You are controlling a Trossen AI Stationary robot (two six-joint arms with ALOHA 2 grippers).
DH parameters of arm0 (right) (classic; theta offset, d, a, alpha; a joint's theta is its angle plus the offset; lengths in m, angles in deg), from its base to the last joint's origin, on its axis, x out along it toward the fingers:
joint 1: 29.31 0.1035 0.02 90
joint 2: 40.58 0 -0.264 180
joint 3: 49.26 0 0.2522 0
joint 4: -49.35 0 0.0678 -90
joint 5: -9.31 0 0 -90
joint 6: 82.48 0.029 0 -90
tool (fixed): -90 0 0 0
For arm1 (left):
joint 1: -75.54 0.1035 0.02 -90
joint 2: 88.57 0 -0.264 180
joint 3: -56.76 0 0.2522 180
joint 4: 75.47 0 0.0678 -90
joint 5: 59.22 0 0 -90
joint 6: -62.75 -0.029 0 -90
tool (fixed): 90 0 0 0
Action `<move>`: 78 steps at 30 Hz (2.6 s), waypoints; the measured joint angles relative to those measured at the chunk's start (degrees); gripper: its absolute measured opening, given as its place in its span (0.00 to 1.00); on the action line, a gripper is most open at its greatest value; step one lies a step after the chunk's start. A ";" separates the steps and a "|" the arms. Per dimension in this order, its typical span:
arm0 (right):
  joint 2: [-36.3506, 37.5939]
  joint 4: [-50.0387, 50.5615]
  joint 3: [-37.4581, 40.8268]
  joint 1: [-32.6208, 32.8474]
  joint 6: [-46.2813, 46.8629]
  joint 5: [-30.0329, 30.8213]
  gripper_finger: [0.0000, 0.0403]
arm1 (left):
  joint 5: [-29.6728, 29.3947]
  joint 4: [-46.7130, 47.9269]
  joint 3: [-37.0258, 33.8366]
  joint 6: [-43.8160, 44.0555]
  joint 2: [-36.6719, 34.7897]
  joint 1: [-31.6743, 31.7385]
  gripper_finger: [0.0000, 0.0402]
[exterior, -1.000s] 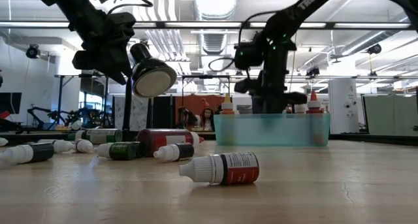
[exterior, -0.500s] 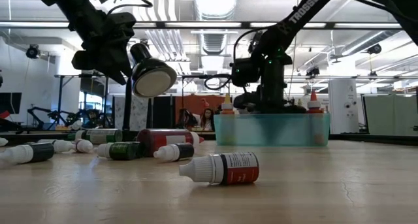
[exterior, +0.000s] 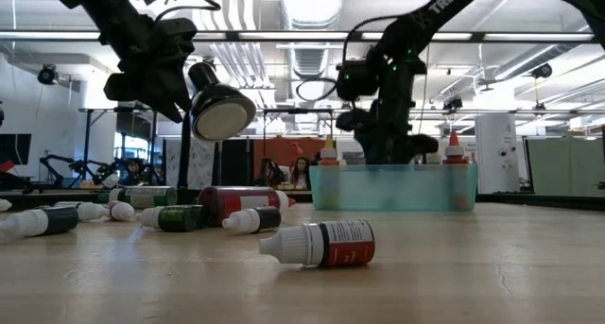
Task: Pick & Place food coloring
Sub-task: Move the large green food coloring bottle towards the bottom left of the table
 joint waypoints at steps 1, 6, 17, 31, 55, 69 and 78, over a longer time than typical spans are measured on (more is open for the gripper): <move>0.70 0.07 -0.02 0.00 -0.01 0.33 0.49 | 0.00 0.00 0.00 -0.08 0.00 0.00 0.32; 6.10 -0.10 -0.02 1.58 -1.09 6.27 0.55 | -0.02 0.00 0.00 -0.12 0.01 0.00 0.32; 18.84 -7.40 0.03 14.43 -5.91 21.41 0.56 | 0.71 0.02 -1.29 -12.01 0.02 0.02 0.32; 20.67 -9.26 -0.61 22.84 -8.88 22.46 0.56 | -2.00 15.43 -8.65 -11.16 0.02 -0.02 0.32; 20.63 -9.26 -0.45 22.71 -11.40 25.52 0.56 | -4.08 13.80 -7.45 -13.28 0.07 13.76 0.32; 20.63 -9.26 -0.45 22.09 -11.53 28.34 0.56 | 1.32 9.93 -6.88 1.46 8.54 18.08 0.32; 20.61 -9.17 -0.09 21.70 -11.42 28.32 0.56 | -7.88 7.59 -6.86 -2.06 8.29 18.38 0.32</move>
